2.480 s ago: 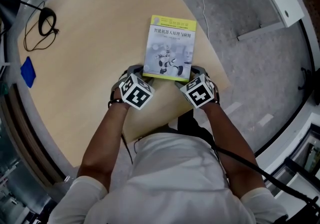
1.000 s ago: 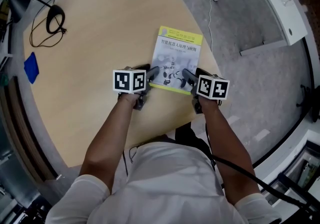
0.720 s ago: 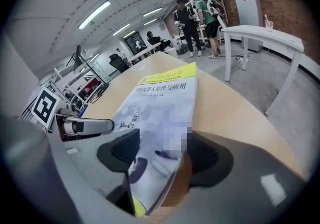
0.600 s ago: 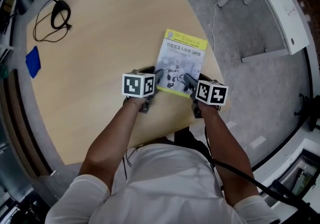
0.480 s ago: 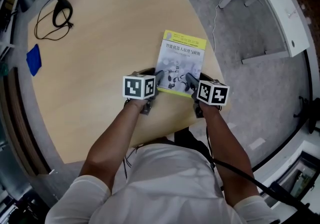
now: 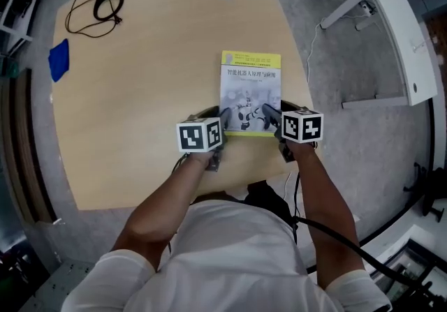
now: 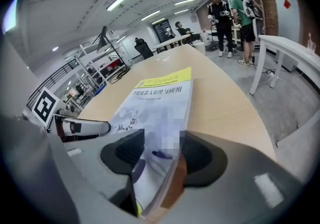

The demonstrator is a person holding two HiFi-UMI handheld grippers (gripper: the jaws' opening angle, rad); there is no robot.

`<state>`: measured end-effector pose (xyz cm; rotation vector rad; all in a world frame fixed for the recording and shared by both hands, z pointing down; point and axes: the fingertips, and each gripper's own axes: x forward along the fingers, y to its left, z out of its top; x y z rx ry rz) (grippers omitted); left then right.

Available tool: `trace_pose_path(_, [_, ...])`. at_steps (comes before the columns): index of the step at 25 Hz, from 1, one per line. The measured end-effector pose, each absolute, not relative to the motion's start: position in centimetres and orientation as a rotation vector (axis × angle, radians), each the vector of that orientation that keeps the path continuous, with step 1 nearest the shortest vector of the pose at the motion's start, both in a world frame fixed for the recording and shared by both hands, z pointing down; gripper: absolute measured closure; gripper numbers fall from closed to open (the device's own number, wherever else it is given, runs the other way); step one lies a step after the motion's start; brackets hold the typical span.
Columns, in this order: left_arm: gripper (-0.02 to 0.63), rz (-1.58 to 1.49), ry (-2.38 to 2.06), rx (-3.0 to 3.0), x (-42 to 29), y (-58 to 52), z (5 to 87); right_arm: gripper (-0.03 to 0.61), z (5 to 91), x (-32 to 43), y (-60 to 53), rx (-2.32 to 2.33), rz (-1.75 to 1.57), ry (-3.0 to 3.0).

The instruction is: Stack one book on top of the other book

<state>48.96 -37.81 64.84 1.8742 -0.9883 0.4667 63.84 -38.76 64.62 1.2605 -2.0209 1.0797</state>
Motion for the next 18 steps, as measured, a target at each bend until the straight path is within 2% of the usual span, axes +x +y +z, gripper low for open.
trace_pose_path(13, [0.462, 0.352, -1.191, 1.716, 48.4, -35.5, 65.0, 0.348, 64.7, 62.6, -40.2, 0.987, 0.958, -2.079])
trace_pose_path(18, [0.449, 0.336, -1.107, 1.754, 47.9, -35.6, 65.4, 0.327, 65.7, 62.3, -40.2, 0.915, 1.096, -2.109])
